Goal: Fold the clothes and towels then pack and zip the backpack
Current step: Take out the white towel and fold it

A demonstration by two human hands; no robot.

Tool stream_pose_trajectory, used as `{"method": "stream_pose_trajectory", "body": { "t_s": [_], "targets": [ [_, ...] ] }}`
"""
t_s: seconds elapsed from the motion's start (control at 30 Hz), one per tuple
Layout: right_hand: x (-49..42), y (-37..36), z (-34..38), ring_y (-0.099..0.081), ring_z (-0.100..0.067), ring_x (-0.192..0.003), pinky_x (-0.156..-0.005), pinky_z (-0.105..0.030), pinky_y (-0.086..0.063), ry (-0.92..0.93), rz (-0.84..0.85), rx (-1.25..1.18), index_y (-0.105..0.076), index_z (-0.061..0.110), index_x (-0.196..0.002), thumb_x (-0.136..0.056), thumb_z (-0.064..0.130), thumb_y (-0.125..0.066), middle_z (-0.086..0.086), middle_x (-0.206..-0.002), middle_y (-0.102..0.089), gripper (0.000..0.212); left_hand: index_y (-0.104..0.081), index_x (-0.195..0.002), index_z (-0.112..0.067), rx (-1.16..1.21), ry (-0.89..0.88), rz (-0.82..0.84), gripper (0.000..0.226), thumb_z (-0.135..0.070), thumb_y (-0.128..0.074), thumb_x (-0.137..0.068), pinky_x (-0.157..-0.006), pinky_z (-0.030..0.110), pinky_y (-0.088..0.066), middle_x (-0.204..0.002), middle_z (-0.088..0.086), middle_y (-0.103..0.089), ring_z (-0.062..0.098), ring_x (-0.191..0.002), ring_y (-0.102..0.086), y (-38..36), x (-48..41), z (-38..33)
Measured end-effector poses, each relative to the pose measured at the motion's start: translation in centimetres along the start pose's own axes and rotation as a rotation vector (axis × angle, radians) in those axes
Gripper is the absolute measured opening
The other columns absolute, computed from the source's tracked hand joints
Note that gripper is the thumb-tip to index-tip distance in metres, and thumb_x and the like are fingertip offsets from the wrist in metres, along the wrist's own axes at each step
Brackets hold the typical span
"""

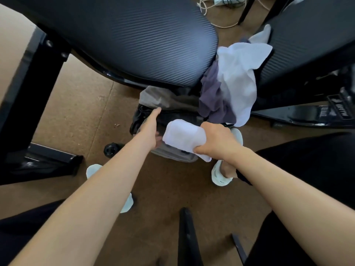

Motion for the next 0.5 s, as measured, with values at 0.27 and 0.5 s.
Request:
{"method": "stream_pose_trajectory", "body": {
  "t_s": [0.27, 0.5],
  "targets": [
    [0.0, 0.2, -0.8, -0.059, -0.022, -0.076, -0.059, -0.036, -0.044, -0.065, 0.033, 0.009, -0.048, 0.022, -0.091, -0.069, 0.043, -0.076, 0.002, -0.085, -0.060, 0.041, -0.057, -0.129, -0.002, 0.173, -0.144, -0.244, 0.038, -0.011, -0.069, -0.094, -0.076, 0.042, -0.064, -0.115, 0.019, -0.069, 0.033, -0.097, -0.072, -0.9, -1.3, -2.0],
    [-0.1, 5.3, -1.9, -0.056, -0.026, -0.086, -0.062, -0.036, -0.039, -0.103, -0.086, -0.079, -0.052, 0.020, -0.097, -0.071, 0.052, -0.078, 0.001, -0.092, -0.059, 0.049, -0.051, -0.148, -0.016, -0.203, -0.363, -0.262, 0.049, -0.008, -0.062, -0.101, -0.093, 0.041, -0.060, -0.140, 0.007, -0.060, 0.031, -0.121, -0.061, 2.3, 2.3, -0.6]
  ]
}}
Point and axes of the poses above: each hand's wrist, its own x-axis away from the middle knuckle, its own y-axis out of the back of the hand, z = x × y, the point moved 8 cm from there along -x, towards the middle knuckle
